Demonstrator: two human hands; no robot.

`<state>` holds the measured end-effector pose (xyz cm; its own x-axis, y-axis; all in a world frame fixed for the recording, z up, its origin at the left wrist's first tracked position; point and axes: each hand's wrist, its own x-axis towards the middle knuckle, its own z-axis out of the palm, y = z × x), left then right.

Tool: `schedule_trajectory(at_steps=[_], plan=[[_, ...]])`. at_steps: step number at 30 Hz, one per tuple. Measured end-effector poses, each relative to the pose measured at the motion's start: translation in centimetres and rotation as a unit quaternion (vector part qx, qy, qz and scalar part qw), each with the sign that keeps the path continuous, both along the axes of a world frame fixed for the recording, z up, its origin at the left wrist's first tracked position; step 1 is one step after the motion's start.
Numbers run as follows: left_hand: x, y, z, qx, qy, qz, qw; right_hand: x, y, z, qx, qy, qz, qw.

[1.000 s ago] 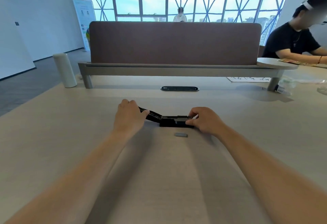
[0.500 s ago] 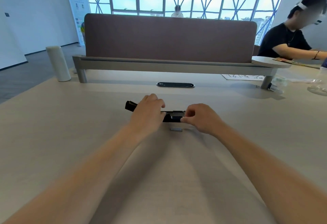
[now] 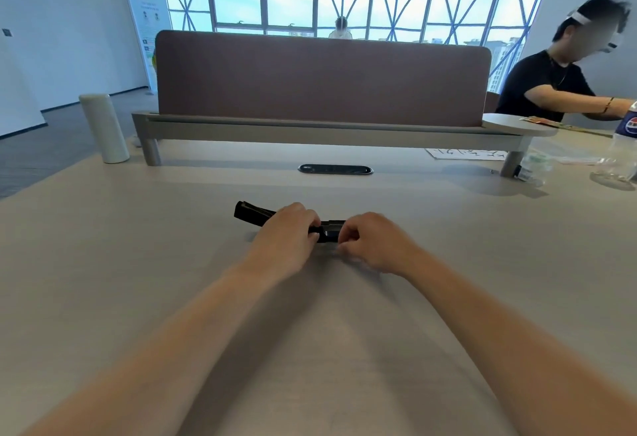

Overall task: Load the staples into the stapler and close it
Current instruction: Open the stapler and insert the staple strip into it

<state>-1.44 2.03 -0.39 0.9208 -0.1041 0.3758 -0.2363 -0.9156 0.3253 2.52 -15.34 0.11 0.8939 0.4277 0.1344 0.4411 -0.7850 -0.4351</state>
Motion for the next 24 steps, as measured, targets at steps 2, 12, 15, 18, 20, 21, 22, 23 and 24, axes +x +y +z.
schedule_trajectory(at_steps=[2,12,15,18,20,21,22,23,24], plan=[[0.6,0.0,0.3,-0.001,-0.003,0.006,1.000,0.8,-0.2,0.8,0.014,-0.025,-0.008,1.000],[3.9,-0.6,0.5,-0.027,-0.004,0.027,0.999,4.4,-0.3,1.2,0.007,-0.026,-0.023,0.999],[4.1,-0.8,0.1,-0.026,-0.001,0.023,0.999,4.7,-0.3,0.7,0.014,-0.014,-0.013,1.000],[4.1,-0.9,-0.2,-0.016,-0.002,0.020,1.000,4.7,-0.3,0.6,0.020,-0.014,-0.009,1.000],[4.0,-0.9,-0.3,-0.010,-0.002,0.018,1.000,4.6,-0.3,0.7,0.019,-0.016,-0.008,1.000],[4.0,-0.9,-0.4,-0.007,0.000,0.017,1.000,4.6,-0.4,0.7,0.019,-0.018,-0.007,1.000],[3.9,-0.8,-0.4,-0.003,0.002,0.017,1.000,4.6,-0.4,0.8,0.019,-0.020,-0.007,1.000],[3.9,-0.8,-0.5,-0.002,0.004,0.017,1.000,4.6,-0.5,0.8,0.018,-0.021,-0.006,1.000],[3.9,-0.7,-0.5,-0.001,0.006,0.018,1.000,4.6,-0.5,0.8,0.015,-0.022,-0.005,1.000]])
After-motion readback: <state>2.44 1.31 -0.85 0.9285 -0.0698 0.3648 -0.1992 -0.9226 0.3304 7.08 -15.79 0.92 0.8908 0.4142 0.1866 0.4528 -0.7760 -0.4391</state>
